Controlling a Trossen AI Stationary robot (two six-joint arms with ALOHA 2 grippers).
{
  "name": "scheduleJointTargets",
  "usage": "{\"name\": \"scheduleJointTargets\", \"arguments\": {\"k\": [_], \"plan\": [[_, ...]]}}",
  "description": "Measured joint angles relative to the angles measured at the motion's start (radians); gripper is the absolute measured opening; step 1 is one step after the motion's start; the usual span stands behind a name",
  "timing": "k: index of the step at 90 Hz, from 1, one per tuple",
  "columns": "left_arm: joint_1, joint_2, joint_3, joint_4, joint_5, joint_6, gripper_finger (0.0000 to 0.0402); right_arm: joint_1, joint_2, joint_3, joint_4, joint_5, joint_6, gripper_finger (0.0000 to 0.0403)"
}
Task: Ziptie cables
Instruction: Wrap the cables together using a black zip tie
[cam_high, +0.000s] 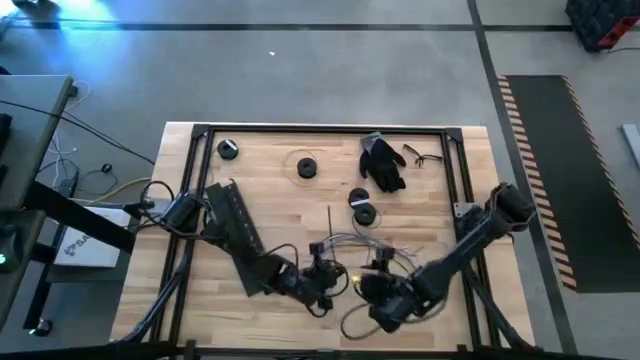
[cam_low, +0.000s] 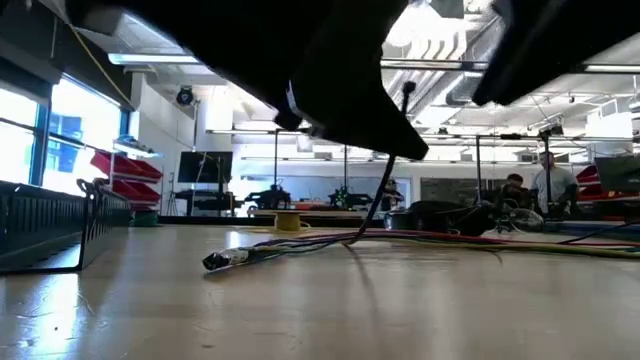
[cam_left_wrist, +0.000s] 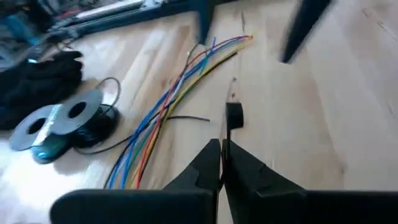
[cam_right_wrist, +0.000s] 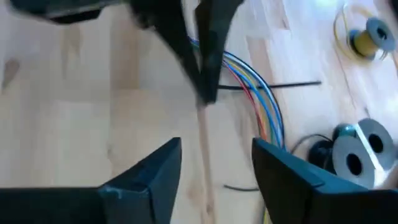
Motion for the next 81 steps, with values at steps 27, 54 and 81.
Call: {"name": "scheduleJointTargets", "arguments": {"k": [27,54,81], "plan": [[-0.012,0.0,0.0,0.021,0.035,-0.002,0.0,-0.052,0.0,-0.199,0.684,0.024,-0.285,0.0175],[-0.015,0.0,-0.02,0.033,0.055,-0.036,0.0,-0.098,0.0,-0.224,0.765,-0.064,-0.406,0.0113],[-0.025,0.001,-0.101,0.169,0.055,-0.054,0.0,-0.131,0.0,-0.223,0.774,-0.152,-0.418,0.0007]]}}
